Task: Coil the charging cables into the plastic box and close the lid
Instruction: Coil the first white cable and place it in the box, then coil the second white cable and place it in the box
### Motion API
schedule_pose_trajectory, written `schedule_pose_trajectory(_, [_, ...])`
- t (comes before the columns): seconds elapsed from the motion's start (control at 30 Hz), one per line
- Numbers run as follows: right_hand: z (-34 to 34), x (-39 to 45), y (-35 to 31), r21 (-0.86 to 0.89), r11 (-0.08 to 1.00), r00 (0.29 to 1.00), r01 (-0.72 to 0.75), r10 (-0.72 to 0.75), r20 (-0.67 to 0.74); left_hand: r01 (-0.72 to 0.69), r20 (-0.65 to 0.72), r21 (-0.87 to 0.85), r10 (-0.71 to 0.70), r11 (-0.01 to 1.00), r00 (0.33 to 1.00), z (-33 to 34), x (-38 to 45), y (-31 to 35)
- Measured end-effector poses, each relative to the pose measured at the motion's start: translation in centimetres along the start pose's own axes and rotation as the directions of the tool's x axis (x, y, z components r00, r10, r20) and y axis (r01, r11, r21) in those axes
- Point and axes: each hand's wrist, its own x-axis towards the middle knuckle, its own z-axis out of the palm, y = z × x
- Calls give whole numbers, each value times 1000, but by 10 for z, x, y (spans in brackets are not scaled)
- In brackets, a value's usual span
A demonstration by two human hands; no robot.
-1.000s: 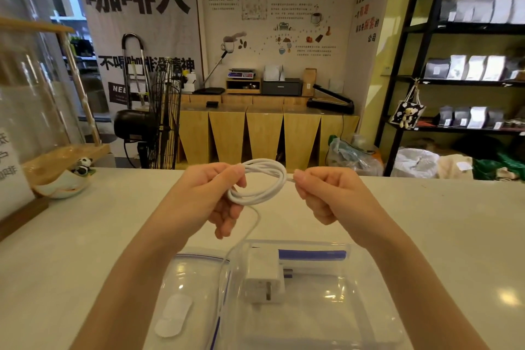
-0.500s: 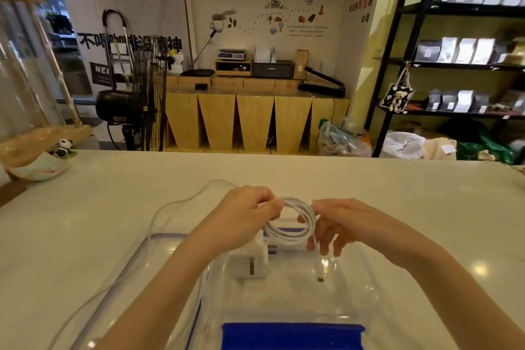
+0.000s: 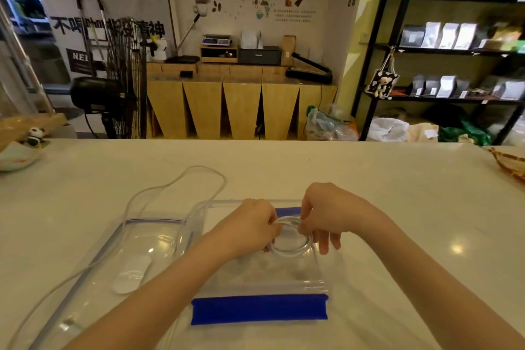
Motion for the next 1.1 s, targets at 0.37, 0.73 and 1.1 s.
schedule_pose_trajectory(0.37, [26,10,-23,-434,897,978,-78,-16,-208,-8,51,361,-11,932,999,10,21,6])
schedule_pose_trajectory(0.73, [31,9,-25,-462,883,968,-86,-35,-247,-3,78,286,-21,958,997,8,12,-2])
schedule_pose_trajectory(1.1, [9,4,-53,-417,900,895,129,-286,-342,-159,-105,106,170,982,980,-42,-39,-7])
